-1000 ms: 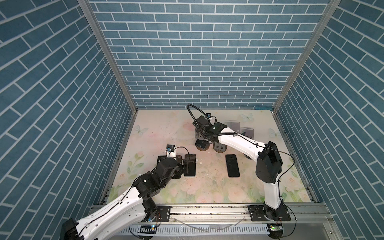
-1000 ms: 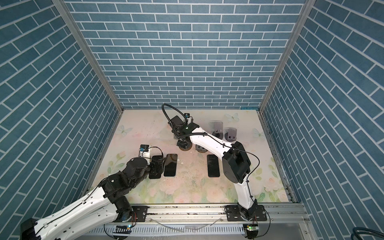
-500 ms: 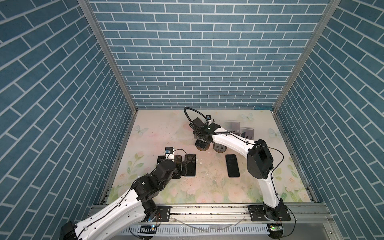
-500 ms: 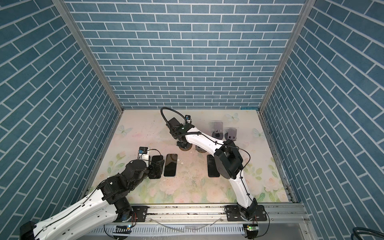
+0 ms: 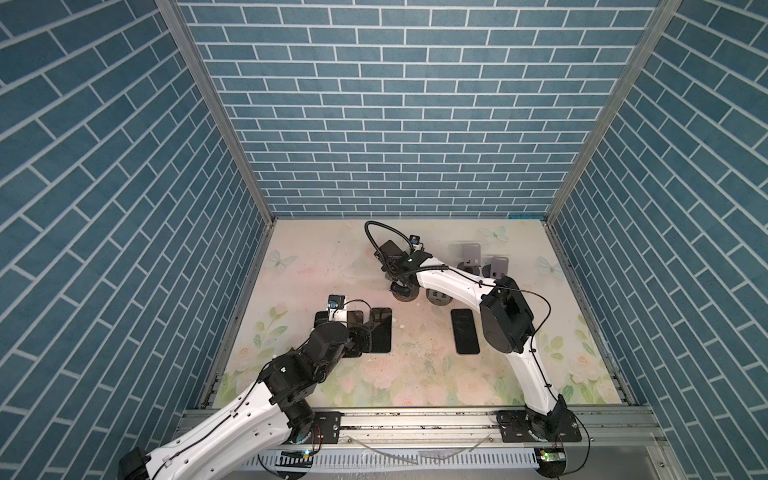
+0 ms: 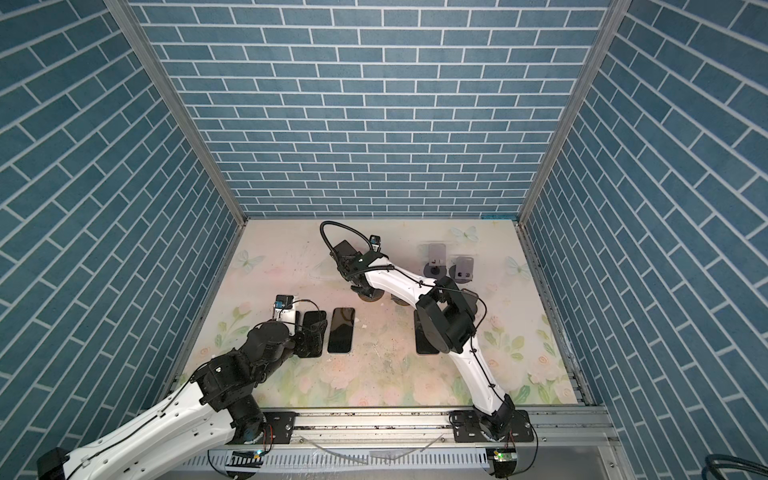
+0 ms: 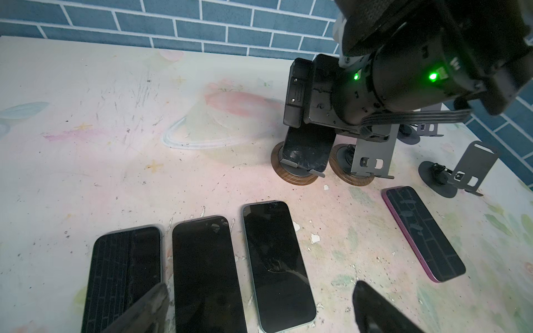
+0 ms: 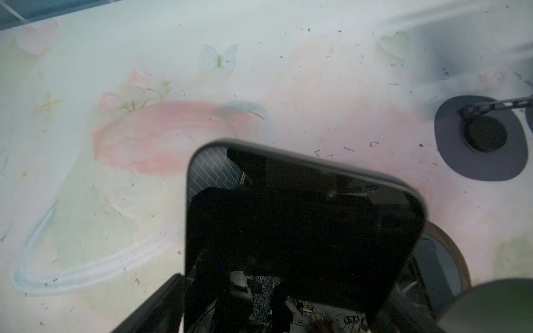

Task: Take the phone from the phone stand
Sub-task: 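Close the right gripper on the black phone and lift it off the stand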

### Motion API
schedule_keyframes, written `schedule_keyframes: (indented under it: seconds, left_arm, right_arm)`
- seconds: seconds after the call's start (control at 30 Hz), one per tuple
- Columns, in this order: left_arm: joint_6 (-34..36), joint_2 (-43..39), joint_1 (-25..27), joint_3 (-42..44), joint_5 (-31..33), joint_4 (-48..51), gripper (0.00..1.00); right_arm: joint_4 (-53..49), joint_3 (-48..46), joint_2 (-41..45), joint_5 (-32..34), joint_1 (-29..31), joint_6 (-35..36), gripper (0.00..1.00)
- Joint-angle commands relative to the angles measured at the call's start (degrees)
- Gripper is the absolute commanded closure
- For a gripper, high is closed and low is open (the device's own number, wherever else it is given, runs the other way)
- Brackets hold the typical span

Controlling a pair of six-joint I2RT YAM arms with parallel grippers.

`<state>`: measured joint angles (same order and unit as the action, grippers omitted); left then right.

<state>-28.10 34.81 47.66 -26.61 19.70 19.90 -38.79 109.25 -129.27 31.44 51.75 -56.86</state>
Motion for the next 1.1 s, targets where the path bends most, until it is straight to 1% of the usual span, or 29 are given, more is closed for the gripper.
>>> schedule_keyframes:
  seconds: [0.0, 0.1, 0.23, 0.3, 0.4, 0.53, 0.6, 0.77, 0.83, 1.07]
  left_arm:
    - [0.94, -0.77, 0.07, 0.87, 0.77, 1.81, 0.0]
    - [1.11, -1.3, 0.07, 1.34, 0.86, 1.81, 0.0]
    - [1.2, -1.67, 0.07, 1.75, 1.13, 1.75, 0.0]
    - [1.2, -1.68, 0.07, 1.91, 1.13, 1.63, 0.0]
    - [1.03, -1.67, 0.07, 2.2, 1.12, 1.28, 0.0]
    - [0.94, -1.67, 0.07, 2.22, 0.95, 1.19, 0.0]
    - [0.9, -1.74, 0.07, 2.26, 0.86, 1.27, 0.0]
    - [0.5, -1.76, 0.09, 2.22, 0.68, 1.2, 0.0]
    - [0.44, -1.67, 0.07, 2.26, 0.69, 1.06, 0.0]
    - [0.24, -0.84, 0.07, 1.6, 0.51, 0.89, 0.0]
  right_arm:
    - [-0.9, 2.9, -1.24, 1.29, 0.2, -4.2, 0.07]
    - [-1.64, 2.81, -1.68, 1.96, 0.2, -5.46, 0.1]
    - [-1.88, 2.72, -1.82, 2.22, 0.2, -5.84, 0.18]
    - [-1.91, 2.63, -1.76, 2.26, 0.2, -5.85, 0.26]
    - [-1.81, 2.41, -1.34, 2.4, 0.17, -5.51, 0.33]
    - [-1.43, 1.89, -0.46, 2.47, 0.19, -3.99, 0.41]
    - [-0.83, 1.21, 0.43, 2.96, 0.2, -2.97, 0.44]
    - [2.3, -1.02, 3.24, 3.76, 0.2, 1.35, 0.46]
    - [3.96, -2.14, 6.05, 3.87, 0.13, 3.3, 0.46]
    - [6.02, -3.97, 9.83, 3.77, 0.19, 7.94, 0.47]
